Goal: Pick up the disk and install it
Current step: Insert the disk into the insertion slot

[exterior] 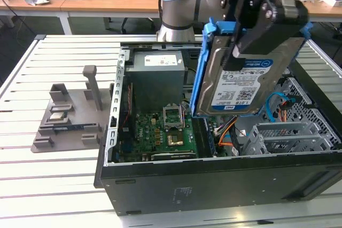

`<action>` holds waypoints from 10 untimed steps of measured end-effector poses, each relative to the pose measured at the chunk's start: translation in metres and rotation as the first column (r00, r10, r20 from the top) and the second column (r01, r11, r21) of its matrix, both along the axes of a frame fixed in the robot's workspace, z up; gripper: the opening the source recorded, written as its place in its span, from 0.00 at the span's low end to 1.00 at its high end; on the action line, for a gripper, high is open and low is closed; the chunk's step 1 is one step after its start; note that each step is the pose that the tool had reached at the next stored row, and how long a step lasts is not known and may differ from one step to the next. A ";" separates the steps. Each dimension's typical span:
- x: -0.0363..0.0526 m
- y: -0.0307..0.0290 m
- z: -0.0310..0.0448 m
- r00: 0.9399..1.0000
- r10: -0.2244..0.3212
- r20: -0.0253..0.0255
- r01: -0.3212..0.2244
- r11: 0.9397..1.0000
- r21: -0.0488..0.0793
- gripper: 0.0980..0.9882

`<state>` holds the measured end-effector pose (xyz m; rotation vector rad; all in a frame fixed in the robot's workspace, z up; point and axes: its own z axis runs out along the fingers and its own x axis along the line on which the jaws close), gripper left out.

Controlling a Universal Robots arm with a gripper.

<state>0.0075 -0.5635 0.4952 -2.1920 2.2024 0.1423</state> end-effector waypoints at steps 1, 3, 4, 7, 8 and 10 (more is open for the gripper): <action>0.0049 -0.0001 -0.0005 1.000 0.002 -0.001 -0.002 1.000 0.000 0.30; 0.0164 -0.0001 -0.0015 1.000 0.005 -0.003 -0.005 1.000 0.000 0.30; 0.0210 -0.0001 -0.0020 1.000 0.006 -0.003 -0.006 1.000 0.000 0.30; 0.0371 -0.0004 -0.0035 1.000 0.008 -0.005 -0.008 1.000 0.000 0.30; 0.0402 -0.0007 -0.0040 1.000 0.008 -0.006 -0.008 1.000 0.000 0.30; 0.0492 -0.0032 -0.0061 1.000 0.008 -0.007 -0.008 1.000 0.000 0.30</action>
